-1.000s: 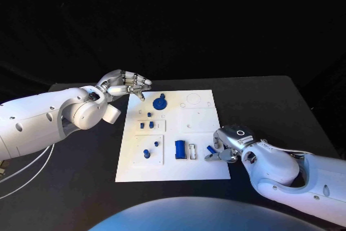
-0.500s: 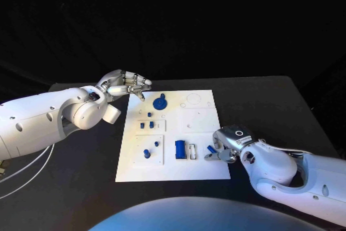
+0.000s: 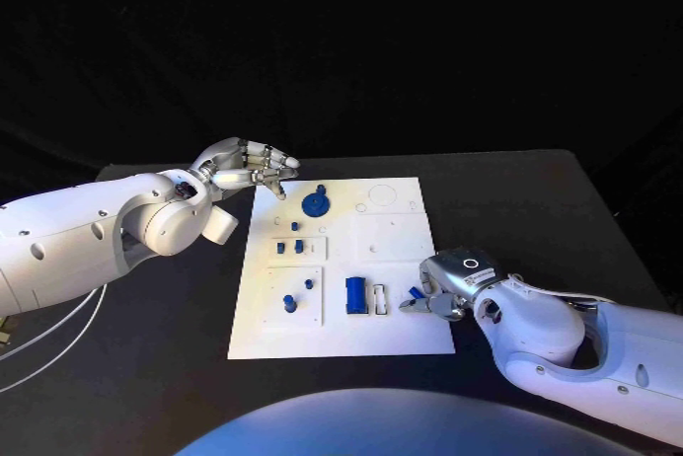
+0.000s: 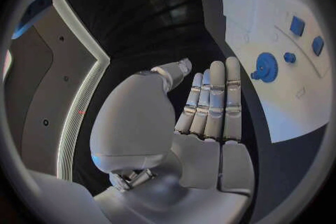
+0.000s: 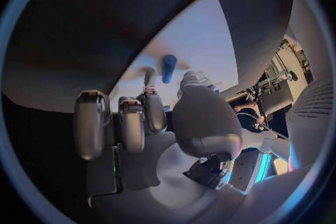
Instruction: Assemble the parts on the task board
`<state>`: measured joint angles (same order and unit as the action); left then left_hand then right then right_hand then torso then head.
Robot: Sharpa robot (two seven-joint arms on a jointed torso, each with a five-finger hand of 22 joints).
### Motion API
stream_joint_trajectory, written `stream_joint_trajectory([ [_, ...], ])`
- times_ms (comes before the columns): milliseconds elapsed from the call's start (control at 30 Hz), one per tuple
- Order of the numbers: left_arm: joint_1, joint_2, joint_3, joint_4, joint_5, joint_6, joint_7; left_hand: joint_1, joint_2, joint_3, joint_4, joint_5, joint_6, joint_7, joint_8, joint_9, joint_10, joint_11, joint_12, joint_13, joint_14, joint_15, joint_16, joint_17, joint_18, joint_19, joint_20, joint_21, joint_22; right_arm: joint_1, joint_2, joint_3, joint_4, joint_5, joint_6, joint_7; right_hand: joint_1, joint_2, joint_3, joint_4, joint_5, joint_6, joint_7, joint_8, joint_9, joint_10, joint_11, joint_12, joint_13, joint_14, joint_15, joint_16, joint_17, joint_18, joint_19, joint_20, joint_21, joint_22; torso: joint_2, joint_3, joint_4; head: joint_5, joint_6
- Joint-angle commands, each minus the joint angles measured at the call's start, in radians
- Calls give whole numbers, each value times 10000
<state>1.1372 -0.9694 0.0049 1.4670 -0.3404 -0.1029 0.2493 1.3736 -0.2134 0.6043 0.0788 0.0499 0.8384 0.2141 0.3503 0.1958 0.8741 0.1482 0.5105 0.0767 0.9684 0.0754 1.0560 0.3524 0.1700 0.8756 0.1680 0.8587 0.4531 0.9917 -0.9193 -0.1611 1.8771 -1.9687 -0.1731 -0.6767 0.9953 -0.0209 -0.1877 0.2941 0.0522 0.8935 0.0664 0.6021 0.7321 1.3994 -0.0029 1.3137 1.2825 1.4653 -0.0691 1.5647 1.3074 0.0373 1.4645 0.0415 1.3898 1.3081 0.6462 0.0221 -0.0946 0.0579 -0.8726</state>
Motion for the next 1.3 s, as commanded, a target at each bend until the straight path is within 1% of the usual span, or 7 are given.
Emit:
stream_joint_trajectory([
  [33,5,7,6,24,-28,98,26,-8,-26,6,15,51,-78,-10,49,-12,-51,9,46,-14,-28,-8,52,12,143,66,9,-58,-10,-98,-42,-92,-78,367,870,-160,45,159,-140,-5,-34,-190,44,90,186,-357,23,-539,-430,1007,95,-22,2512,54,207,80,-185,1874,4,1,-5,-4,0],
  [133,5,7,6,22,-32,99,21,-8,-26,6,15,51,-78,-10,49,-12,-51,9,46,-14,-28,-8,52,12,143,66,9,-58,-10,-98,-51,-93,-62,398,963,-159,404,148,-338,-9,-34,-377,87,159,424,-1241,67,-1920,-1788,925,130,-167,2312,109,97,113,-480,1776,1,1,-6,-7,0],
  [467,5,3,6,20,-46,93,10,17,-26,16,-2,51,-78,-10,50,-12,-50,7,50,-14,-24,-12,56,13,144,75,5,-55,-9,-97,-120,-93,-49,434,916,-201,914,-193,-375,-4,-30,-465,108,148,588,-1327,88,-2242,-2135,889,149,-235,2228,138,43,135,-657,1726,2,-1,-2,-9,0],
  [700,5,6,6,14,-51,93,8,17,-26,16,-2,51,-78,-10,50,-12,-50,7,50,-14,-24,-12,56,13,144,75,5,-55,-9,-97,-238,-93,7,507,-141,-130,1703,-268,-179,-11,-32,-816,287,-454,466,-2056,236,-3599,-3444,945,259,-149,2349,99,152,214,-518,1794,-1,2,-5,-15,0],
  [833,4,8,6,11,-55,93,10,17,-26,16,-2,51,-78,-10,50,-12,-50,7,50,-14,-24,-12,56,13,144,75,5,-55,-9,-97,-310,-93,58,599,-717,-30,2341,-1243,-118,6,-26,-578,260,-763,252,-1628,205,-3297,-3213,1008,230,-36,2501,33,321,203,-183,1925,-1,6,-3,-15,0],
  [1100,4,1,6,17,-57,89,15,17,-26,16,-2,51,-78,-10,50,-12,-50,7,50,-14,-24,-12,56,13,144,75,5,-55,-9,-96,-468,-93,125,1145,-1760,343,2849,-969,7,8,-29,-240,258,-1477,-232,-790,178,-2139,-2064,1055,198,61,2633,-80,549,159,361,2139,5,-1,-8,-22,0],
  [1300,3,-4,6,18,-67,88,15,38,-27,23,-17,51,-78,-10,53,-12,-49,7,55,-15,-19,-15,60,14,144,86,1,-50,-8,-96,-559,-93,136,1644,-2516,799,2674,-687,-36,8,-26,-225,423,-2412,-1088,-547,315,-1657,-1543,1055,308,61,2633,-138,658,235,650,2262,-1,-4,-5,-19,0],
])
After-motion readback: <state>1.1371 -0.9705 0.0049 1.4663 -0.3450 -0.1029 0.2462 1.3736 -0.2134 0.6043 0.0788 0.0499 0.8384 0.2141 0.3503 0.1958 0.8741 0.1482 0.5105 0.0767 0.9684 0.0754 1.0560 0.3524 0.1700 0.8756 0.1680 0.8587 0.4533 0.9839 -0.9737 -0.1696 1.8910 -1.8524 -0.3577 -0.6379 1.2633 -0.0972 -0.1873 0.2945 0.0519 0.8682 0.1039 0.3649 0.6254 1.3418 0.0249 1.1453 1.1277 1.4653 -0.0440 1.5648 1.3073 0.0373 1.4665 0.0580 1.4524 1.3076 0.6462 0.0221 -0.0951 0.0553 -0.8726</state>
